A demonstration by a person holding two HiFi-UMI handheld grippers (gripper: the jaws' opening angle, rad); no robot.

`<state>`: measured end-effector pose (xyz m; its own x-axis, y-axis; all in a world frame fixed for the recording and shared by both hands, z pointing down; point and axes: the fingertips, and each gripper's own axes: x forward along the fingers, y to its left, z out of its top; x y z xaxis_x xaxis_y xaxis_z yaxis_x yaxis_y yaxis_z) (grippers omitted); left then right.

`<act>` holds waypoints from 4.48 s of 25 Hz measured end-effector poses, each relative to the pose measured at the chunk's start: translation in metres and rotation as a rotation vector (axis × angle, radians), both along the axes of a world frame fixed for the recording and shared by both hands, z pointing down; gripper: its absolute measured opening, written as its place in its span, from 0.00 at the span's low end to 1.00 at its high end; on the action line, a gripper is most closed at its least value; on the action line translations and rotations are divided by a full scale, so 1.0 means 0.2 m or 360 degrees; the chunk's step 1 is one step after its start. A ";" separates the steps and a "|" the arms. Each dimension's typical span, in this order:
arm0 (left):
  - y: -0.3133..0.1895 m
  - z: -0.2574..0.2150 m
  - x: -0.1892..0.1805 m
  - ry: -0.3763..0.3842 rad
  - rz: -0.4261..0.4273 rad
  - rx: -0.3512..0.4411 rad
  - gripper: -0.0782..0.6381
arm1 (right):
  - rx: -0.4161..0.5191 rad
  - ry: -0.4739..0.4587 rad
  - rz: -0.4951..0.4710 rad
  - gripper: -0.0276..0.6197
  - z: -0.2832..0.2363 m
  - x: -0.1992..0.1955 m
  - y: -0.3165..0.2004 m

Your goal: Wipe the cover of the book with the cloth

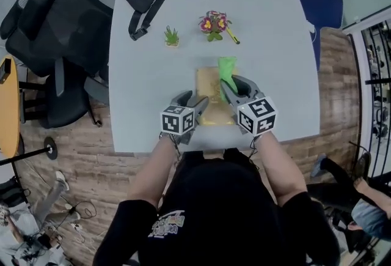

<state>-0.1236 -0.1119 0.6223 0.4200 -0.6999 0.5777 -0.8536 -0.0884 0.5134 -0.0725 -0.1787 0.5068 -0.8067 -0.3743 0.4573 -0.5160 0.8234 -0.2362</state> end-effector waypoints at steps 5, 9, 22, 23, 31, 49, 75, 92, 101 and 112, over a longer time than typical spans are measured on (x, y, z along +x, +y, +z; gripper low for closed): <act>-0.03 0.04 0.01 0.0085 0.0060 -0.0022 0.49 | -0.0020 0.0048 0.0043 0.19 0.05 -0.04 0.01; -0.05 0.09 0.01 0.0133 0.0105 -0.0054 0.49 | -0.0032 0.0100 0.0044 0.19 0.10 -0.08 0.01; -0.08 0.11 0.04 0.0191 0.0198 -0.0086 0.49 | 0.0001 0.0389 -0.0129 0.19 0.33 -0.20 0.00; -0.07 0.11 0.04 0.0192 0.0199 -0.0088 0.49 | 0.0003 0.0415 -0.0153 0.19 0.35 -0.21 0.00; -0.07 0.11 0.04 0.0194 0.0201 -0.0092 0.49 | 0.0138 0.0692 -0.0456 0.19 0.48 -0.32 0.04; -0.07 0.10 0.03 0.0199 0.0185 -0.0096 0.49 | 0.0175 0.0684 -0.0310 0.19 0.52 -0.25 -0.10; -0.07 0.11 0.03 0.0196 0.0183 -0.0102 0.50 | 0.0041 0.0654 0.0253 0.19 0.53 0.34 -0.35; -0.07 0.11 0.04 0.0196 0.0182 -0.0099 0.50 | 0.0068 0.0508 -0.0220 0.19 0.45 -0.11 -0.03; -0.07 0.11 0.03 0.0183 0.0179 -0.0084 0.50 | 0.0064 0.0571 -0.0495 0.19 0.52 -0.26 0.13; -0.07 0.11 0.03 0.0182 0.0177 -0.0083 0.50 | 0.0059 0.0518 -0.0314 0.19 0.52 -0.14 0.08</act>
<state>-0.1171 -0.1264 0.6441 0.5583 -0.6160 0.5558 -0.7757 -0.1499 0.6130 -0.0998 -0.1634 0.6100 -0.6795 -0.2473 0.6907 -0.3898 0.9193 -0.0544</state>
